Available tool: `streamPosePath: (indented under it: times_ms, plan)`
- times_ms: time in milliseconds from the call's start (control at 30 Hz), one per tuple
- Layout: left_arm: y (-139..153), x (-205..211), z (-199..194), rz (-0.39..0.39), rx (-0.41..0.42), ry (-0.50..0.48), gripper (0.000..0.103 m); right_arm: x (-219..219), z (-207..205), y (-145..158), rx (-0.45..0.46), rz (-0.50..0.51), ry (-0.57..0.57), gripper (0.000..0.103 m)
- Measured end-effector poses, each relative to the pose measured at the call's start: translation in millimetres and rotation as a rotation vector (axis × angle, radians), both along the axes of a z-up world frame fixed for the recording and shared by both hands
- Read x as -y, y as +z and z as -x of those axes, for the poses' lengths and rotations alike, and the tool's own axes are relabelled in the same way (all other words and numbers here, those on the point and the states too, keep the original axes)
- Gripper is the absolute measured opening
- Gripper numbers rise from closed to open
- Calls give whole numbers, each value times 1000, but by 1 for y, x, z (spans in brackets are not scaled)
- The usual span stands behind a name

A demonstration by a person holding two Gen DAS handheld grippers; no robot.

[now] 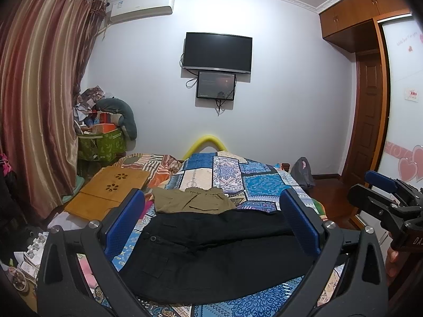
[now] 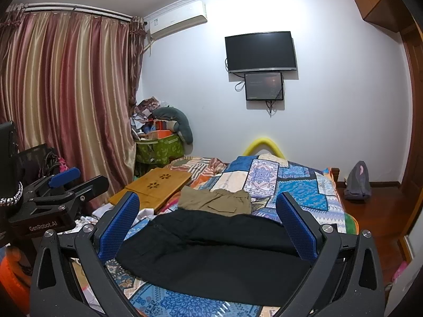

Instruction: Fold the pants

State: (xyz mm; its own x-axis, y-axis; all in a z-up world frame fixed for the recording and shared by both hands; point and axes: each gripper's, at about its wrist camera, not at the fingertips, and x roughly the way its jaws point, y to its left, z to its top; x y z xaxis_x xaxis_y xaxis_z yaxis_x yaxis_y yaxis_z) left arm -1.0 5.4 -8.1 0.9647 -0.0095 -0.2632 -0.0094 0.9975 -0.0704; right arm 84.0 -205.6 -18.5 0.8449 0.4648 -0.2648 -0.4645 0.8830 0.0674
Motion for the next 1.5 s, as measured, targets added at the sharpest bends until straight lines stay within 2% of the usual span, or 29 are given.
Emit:
streamPosePath:
  times_ms: [933,1233,1367,1500]
  plan:
    - [-9,0,-12,-11,-28,15,103,3,-8,-6,-17,7,-5,103]
    - [-29,-5,-50,-29,-71,40,103,9,-32,-21,-53,15,-41,103]
    - [-42,-16,-84,3,-149,30,103,17,-54,-35,-88,27,-71,103]
    - [-58,-30,-126,5,-229,69,103,26,-81,-50,-126,73,-111,103]
